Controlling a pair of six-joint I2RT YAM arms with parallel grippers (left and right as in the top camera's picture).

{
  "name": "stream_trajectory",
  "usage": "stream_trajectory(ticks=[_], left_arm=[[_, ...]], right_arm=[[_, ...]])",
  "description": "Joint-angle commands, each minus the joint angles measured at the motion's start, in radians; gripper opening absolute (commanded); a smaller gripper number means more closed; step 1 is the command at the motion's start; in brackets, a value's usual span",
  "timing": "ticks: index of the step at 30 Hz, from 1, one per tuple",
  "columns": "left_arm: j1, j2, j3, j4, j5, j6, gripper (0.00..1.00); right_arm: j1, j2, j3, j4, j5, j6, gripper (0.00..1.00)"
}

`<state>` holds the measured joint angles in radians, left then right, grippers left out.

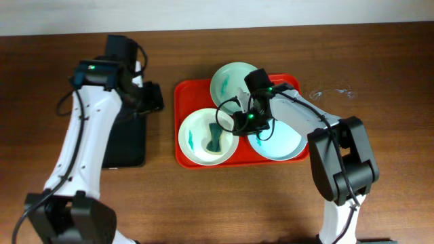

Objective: Clean dirty plates on tray and stack at the side
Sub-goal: 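Reach the right gripper to the front-left plate rim and grasp it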

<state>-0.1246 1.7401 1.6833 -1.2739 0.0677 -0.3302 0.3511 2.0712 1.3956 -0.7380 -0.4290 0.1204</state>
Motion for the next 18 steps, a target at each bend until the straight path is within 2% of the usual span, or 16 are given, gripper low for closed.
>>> stream_trajectory(ticks=[1, 3, 5, 7, 13, 18], left_arm=[[-0.049, 0.061, -0.053, 0.013, 0.065, 0.06, 0.39], [-0.078, 0.087, -0.092, 0.05, 0.143, 0.117, 0.38], [-0.104, 0.115, -0.13, 0.092, 0.247, 0.19, 0.46], [-0.132, 0.146, -0.164, 0.137, 0.288, 0.191, 0.46], [-0.227, 0.216, -0.206, 0.235, 0.296, 0.189, 0.54], [-0.275, 0.279, -0.209, 0.265, 0.309, 0.183, 0.47]], right_arm=[[-0.005, 0.02, -0.012, -0.002, -0.005, -0.008, 0.1], [-0.005, 0.02, -0.012, -0.002, -0.01, -0.008, 0.1], [-0.005, 0.02, -0.012, -0.002, -0.013, -0.008, 0.1], [-0.005, 0.02, -0.012, -0.002, -0.013, -0.007, 0.1], [-0.004, 0.02, -0.012, 0.009, -0.031, 0.03, 0.09], [-0.004, 0.02, -0.012, 0.01, -0.031, 0.03, 0.09]])
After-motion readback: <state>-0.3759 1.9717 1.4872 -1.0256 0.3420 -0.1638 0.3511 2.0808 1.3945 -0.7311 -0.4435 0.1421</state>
